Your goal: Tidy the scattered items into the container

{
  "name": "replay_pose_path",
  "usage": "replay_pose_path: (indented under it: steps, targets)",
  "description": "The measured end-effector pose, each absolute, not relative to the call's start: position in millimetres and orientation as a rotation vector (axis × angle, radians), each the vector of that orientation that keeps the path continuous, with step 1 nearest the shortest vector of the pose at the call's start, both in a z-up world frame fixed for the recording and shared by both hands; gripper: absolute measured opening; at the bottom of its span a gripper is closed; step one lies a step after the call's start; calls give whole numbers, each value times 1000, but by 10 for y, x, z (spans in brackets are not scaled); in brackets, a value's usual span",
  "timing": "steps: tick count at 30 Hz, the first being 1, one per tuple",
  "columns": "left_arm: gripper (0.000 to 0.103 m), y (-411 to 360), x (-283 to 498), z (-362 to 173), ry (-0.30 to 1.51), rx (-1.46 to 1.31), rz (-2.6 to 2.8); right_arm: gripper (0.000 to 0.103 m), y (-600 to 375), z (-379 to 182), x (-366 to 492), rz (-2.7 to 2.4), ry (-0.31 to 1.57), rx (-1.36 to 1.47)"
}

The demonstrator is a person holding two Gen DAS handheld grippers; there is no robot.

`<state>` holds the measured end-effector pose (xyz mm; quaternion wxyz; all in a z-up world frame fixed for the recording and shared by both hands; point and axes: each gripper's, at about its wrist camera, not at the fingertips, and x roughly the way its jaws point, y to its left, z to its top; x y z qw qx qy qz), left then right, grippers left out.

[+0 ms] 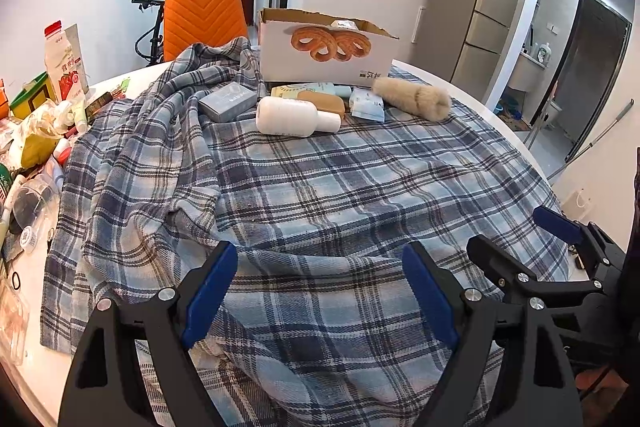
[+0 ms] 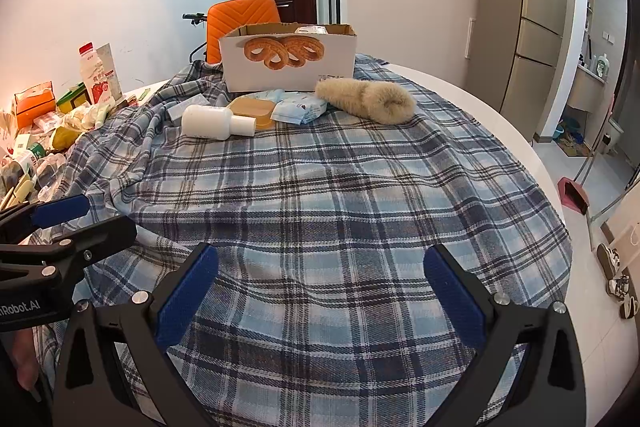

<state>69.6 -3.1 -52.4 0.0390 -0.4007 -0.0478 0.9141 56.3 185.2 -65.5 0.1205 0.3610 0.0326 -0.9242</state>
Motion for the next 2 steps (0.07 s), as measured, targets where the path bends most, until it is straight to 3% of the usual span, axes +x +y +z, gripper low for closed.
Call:
replay_pose_path:
  steps: [2]
  targets:
    - [86,-19,706,-515,-146,-1231,2802,102,1855,-657,566,-2700,93,1055]
